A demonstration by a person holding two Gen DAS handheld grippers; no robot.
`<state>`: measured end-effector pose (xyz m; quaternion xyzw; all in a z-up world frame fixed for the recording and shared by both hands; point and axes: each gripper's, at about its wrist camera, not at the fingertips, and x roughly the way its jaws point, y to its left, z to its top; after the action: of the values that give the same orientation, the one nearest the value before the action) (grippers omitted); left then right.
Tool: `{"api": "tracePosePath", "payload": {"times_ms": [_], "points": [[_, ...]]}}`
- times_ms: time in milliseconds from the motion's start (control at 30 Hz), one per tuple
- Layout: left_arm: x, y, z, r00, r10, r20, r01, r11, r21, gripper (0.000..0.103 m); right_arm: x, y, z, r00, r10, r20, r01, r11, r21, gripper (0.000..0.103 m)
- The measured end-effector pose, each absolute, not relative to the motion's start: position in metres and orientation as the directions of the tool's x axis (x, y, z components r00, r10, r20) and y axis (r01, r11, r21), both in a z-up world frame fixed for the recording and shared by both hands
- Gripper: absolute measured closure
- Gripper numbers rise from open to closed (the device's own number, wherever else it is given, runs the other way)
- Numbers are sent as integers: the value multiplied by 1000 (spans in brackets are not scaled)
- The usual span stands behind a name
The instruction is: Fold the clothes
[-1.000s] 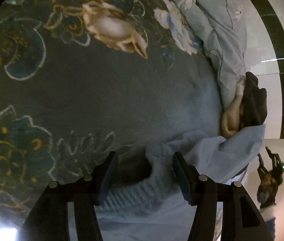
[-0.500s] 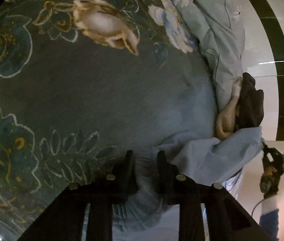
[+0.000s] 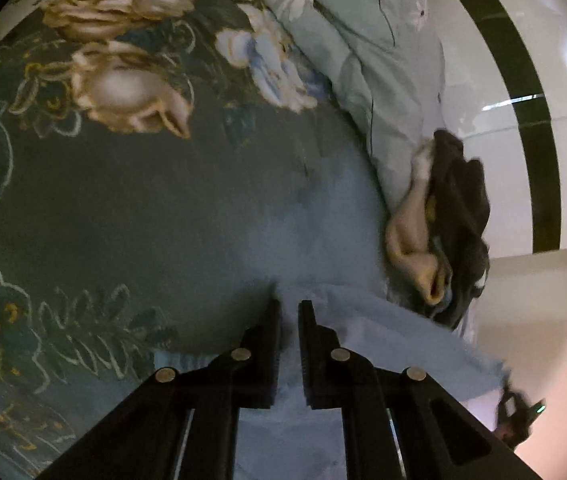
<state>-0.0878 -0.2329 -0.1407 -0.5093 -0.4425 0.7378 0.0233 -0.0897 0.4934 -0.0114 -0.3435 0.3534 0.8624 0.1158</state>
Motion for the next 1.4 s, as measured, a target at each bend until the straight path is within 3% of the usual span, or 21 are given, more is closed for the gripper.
{"api": "tracePosePath", "payload": {"times_ms": [233,467,567,667,700,733,900,1033,1067,1233,1267,1333,1367,1400], "points": [[-108,-217,-147,-415,482,-772,421,-651,-632,90,-2,533,-115,-575,-63,-815,-685,-508,522,100],[-143,-199,-163,-299,469,-831,402,-728,-555,59,14,523,-122,-531,-85,-843,-692,-531,489,99],[-154,-189,-176,-237,516,-823,401,-720,-567,57,12,520,-112,-514,-90,-853,-679,-565,469,99],[-157,-181,-177,-245,549,-799,379,-705,-600,63,14,515,-100,-509,-69,-858,-666,-600,443,99],[-157,-179,-175,-260,547,-795,368,-706,-606,85,14,514,-96,-511,-59,-858,-662,-610,436,98],[-157,-177,-171,-275,545,-792,355,-708,-610,95,15,513,-91,-512,-50,-858,-659,-617,429,98],[-136,-150,-125,-378,628,-680,113,-698,-708,95,25,506,-64,-518,16,-855,-650,-658,381,97],[-101,-100,-106,-248,672,-698,-138,-737,-661,95,33,494,-56,-494,52,-868,-638,-701,320,79],[-90,-88,-113,-196,649,-735,-177,-761,-624,95,32,490,-58,-484,43,-874,-626,-715,312,79],[-70,-73,-156,-65,586,-808,-100,-809,-579,93,16,465,-73,-459,-13,-888,-576,-757,309,79],[-69,-74,-161,-59,586,-808,-74,-810,-581,89,14,461,-75,-461,-26,-887,-567,-760,316,79],[-72,-86,-159,-112,618,-778,-16,-784,-620,70,8,454,-79,-460,-49,-887,-551,-768,328,79],[-74,-92,-158,-139,632,-763,12,-769,-639,53,6,451,-80,-460,-55,-886,-546,-770,331,79],[-75,-98,-157,-168,645,-746,35,-752,-658,44,5,449,-81,-459,-62,-886,-541,-772,334,79]]}}
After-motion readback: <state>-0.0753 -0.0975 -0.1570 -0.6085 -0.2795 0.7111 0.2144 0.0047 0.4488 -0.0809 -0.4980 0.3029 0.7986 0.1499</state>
